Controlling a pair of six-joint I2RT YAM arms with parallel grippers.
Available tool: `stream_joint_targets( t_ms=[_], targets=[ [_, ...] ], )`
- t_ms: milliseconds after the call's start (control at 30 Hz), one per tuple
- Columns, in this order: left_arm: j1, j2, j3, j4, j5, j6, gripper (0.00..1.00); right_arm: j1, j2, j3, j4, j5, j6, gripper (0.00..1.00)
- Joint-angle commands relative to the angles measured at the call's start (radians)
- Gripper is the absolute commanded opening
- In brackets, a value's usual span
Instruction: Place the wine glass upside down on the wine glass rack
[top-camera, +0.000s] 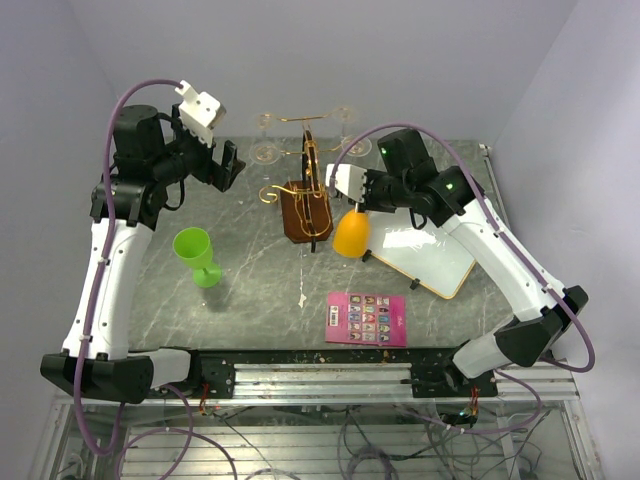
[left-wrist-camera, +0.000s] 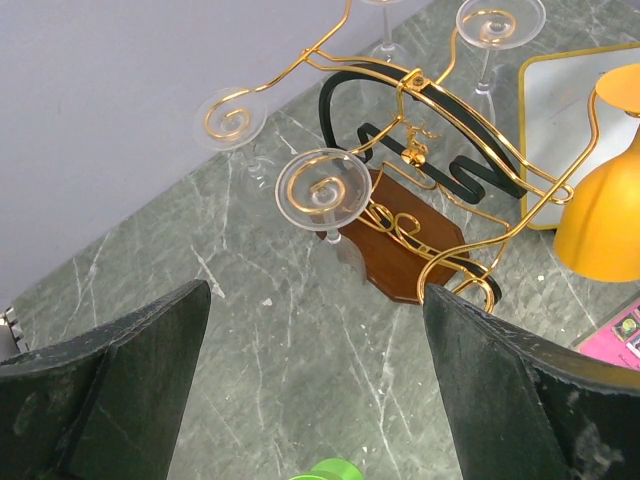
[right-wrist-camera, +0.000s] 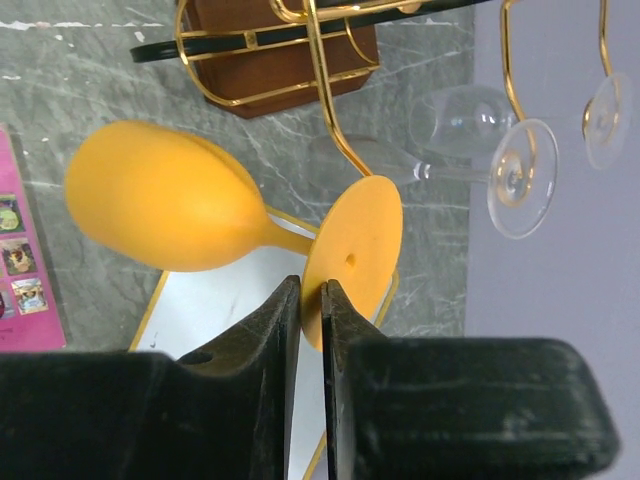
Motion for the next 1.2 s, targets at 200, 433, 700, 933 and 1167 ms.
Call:
stream_joint_targets(
  t_ms=[200,433,700,933,1167],
  targets=[
    [0.006,-0.025,-0.012,0.01,0.003,0.018,0.98,0.013,-0.033,-0.031,-0.054,-0.071,-0.007,0.17],
    [0.006,-0.027,-0.015,0.01,0.001,0.023,0.98,0.014,-0.036,-0.046,-0.052,-0.065,-0.008,0.17],
    [0.006,-0.028,-0.018,0.008,0.002,0.027,0.98,0.014,-0.036,-0.044,-0.05,-0.054,-0.005,0.17],
    [0.006,-0.029,-0.021,0.007,0.003,0.032,0.98,0.015,-0.033,-0.02,-0.045,-0.04,-0.002,0.18],
    [0.006,-0.03,-0.024,0.005,0.001,0.036,0.98,0.013,-0.033,-0.017,-0.034,-0.015,0.001,0.18]
  ],
)
